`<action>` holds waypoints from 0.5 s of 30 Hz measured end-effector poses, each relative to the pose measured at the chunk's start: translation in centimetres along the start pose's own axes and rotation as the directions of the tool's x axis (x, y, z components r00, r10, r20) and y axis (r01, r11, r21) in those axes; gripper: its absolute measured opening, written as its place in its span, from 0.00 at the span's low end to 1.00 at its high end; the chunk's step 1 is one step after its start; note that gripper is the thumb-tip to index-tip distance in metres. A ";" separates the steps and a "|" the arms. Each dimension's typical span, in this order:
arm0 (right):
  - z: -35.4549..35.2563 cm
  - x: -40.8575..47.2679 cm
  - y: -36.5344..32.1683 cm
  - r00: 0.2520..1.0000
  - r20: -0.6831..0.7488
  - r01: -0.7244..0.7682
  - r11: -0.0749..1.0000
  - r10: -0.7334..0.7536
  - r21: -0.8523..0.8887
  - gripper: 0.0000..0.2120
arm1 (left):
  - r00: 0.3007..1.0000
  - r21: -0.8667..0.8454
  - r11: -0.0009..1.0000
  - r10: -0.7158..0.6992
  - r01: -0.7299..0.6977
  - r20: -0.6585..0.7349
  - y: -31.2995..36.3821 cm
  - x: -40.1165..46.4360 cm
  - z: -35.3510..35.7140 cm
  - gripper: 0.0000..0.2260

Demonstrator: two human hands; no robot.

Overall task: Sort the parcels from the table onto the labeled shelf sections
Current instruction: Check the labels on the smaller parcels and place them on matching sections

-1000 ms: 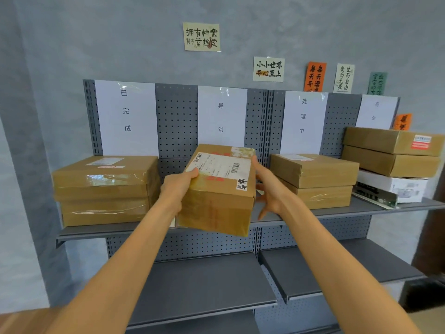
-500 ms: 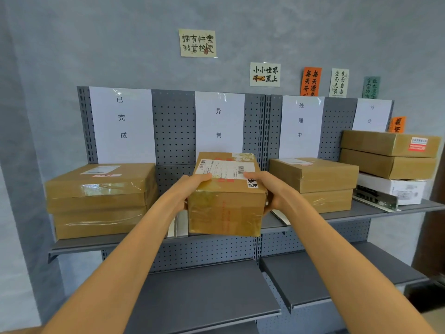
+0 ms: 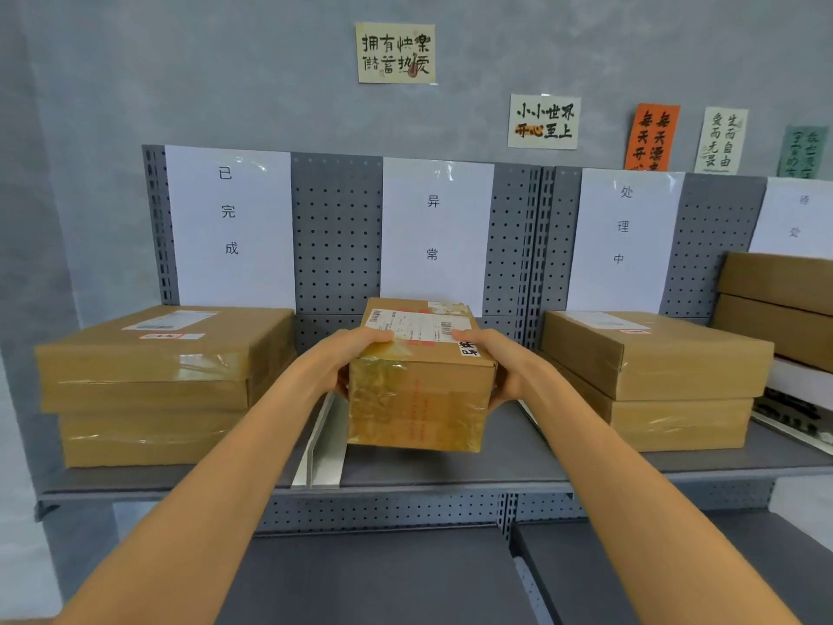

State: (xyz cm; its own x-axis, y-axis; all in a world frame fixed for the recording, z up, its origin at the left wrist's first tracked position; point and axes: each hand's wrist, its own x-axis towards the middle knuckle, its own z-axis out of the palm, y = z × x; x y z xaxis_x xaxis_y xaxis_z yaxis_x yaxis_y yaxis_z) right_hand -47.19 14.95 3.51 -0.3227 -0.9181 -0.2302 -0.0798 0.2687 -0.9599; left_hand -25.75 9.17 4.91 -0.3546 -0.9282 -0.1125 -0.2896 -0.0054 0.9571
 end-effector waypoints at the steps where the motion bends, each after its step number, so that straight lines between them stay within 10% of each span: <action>1: 0.0 1.1 0.0 1.000 0.016 -0.006 1.000 0.006 0.001 0.27 | 1.000 -0.004 1.000 -0.010 0.010 -0.012 -0.1 0.8 0.0 0.15; 15: 0.7 9.9 0.9 0.994 0.066 -0.086 0.995 0.089 -0.045 0.27 | 0.994 0.069 0.995 -0.062 0.068 -0.095 -2.4 8.2 0.6 0.11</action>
State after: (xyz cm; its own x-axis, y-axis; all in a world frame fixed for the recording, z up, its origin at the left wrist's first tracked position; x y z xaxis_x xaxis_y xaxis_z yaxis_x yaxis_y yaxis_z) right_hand -49.81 5.94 0.31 -0.2657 -0.9077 -0.3247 -0.0940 0.3596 -0.9284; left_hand -28.49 1.83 1.52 -0.2497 -0.9574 -0.1452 -0.3741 -0.0430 0.9264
